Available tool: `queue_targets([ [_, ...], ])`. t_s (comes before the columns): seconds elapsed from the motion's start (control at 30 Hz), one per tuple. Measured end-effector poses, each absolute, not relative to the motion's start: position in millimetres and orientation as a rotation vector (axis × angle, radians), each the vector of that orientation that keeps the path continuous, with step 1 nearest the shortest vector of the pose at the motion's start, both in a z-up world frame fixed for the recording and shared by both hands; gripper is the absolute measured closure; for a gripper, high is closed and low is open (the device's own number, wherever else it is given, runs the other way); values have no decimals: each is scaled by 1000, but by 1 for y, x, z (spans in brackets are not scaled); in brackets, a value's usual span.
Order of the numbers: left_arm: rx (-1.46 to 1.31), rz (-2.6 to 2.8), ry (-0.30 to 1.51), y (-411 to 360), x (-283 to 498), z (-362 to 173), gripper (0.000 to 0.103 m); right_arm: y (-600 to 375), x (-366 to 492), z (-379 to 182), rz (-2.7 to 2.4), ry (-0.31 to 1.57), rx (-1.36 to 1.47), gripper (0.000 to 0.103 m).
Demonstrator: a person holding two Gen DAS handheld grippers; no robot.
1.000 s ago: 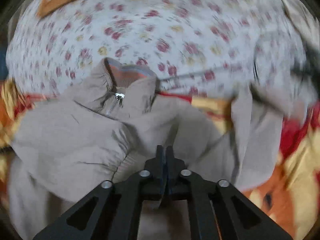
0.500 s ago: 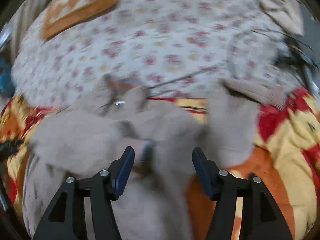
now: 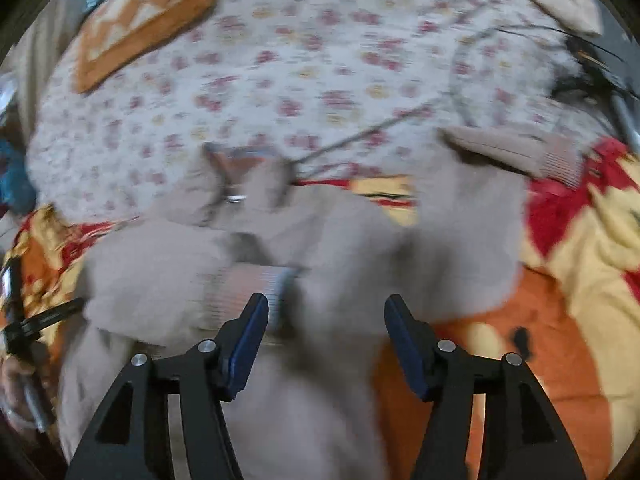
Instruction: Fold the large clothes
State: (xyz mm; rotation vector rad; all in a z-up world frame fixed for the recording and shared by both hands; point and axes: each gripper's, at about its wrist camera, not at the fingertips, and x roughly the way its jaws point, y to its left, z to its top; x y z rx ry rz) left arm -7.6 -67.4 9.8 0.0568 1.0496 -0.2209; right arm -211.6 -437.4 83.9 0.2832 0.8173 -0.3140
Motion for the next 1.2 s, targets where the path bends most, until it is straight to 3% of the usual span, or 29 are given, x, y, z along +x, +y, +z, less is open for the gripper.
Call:
queue_targets([
  [0.1,60,-221,1047,-68,-8,10,18,-406,-185,73,-250,843,201,53],
  [0.27,42,-230,1059,-64,-8,12,18,-396,-145,32,-291,961,143,56],
  [0.4,3,-228,1071,-61,-6,12,18,-419,-169,75,-241,877,241,50],
  [0.53,-22,-220,1074,-57,-7,13,18,-478,-190,118,-443,748,275,22],
  [0.77,-20,-216,1070,-57,-7,13,18,-610,-165,90,-570,661,732,21],
  [0.97,13,-218,1060,-62,0,11,18,-654,-144,66,-687,569,864,21],
  [1.03,18,-215,1060,-63,2,9,18,-666,-143,62,-716,565,888,43],
  [1.07,17,-213,1060,-63,3,9,18,-675,-147,60,-727,550,905,81],
  [1.1,14,-212,1061,-63,4,9,18,-679,-151,61,-728,543,914,97],
  [1.2,7,-206,1061,-61,3,11,18,-685,-181,81,-700,455,913,98],
])
